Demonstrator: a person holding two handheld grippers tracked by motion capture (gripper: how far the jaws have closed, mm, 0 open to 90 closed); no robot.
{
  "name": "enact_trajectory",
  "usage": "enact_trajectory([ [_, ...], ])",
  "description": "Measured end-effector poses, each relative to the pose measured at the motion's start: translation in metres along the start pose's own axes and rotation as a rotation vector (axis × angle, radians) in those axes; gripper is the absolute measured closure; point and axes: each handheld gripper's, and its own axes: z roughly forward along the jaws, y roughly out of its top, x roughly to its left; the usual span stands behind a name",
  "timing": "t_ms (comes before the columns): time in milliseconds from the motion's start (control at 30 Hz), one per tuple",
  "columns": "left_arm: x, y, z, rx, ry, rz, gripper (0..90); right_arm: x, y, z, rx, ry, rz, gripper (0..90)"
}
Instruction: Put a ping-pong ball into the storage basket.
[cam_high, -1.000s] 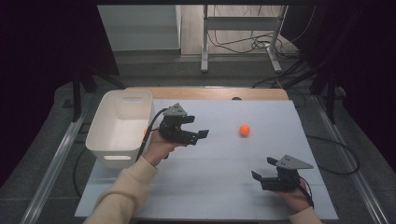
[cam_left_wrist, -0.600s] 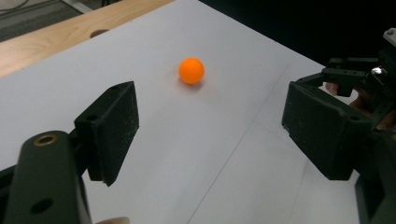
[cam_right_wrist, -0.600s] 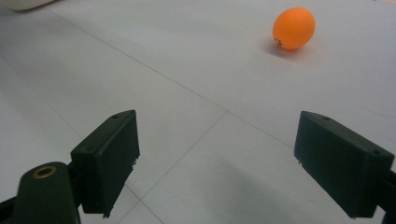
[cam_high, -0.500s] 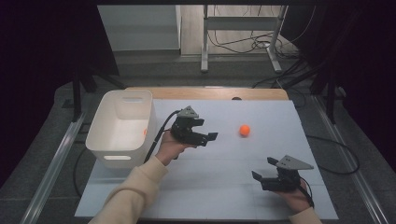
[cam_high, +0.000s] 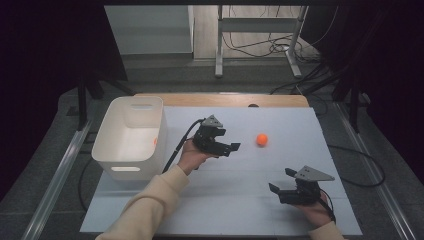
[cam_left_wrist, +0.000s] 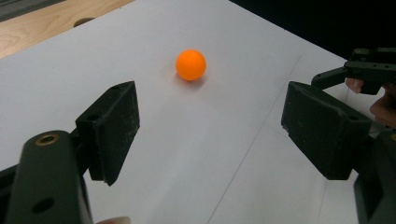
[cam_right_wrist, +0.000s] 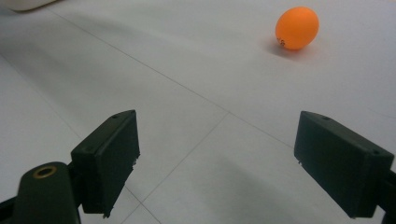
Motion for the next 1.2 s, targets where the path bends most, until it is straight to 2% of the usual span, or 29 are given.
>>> enact_trajectory([
  [200, 0.001, 0.002, 0.010, 0.005, 0.002, 0.000, 20.4, 0.000, 0.000, 0.000, -0.004, 0.002, 0.002, 14.6],
  [400, -0.001, 0.003, 0.019, 0.015, 0.016, 0.034, 20.6, 0.000, 0.000, 0.000, -0.002, 0.001, 0.002, 14.6],
  [600, 0.001, 0.003, 0.026, 0.012, 0.020, 0.022, 20.6, 0.000, 0.000, 0.000, -0.006, 0.006, 0.002, 14.6],
  [733, 0.004, 0.004, 0.033, 0.031, 0.030, 0.024, 20.6, 0.000, 0.000, 0.000, -0.003, 0.006, 0.000, 14.6],
  [833, 0.005, 0.005, 0.038, 0.022, 0.054, 0.024, 20.8, 0.000, 0.000, 0.000, -0.005, 0.007, 0.001, 14.6],
  [1200, 0.005, 0.009, 0.058, 0.058, 0.041, 0.032, 20.5, 0.000, 0.000, -0.002, -0.008, 0.006, 0.004, 14.5],
])
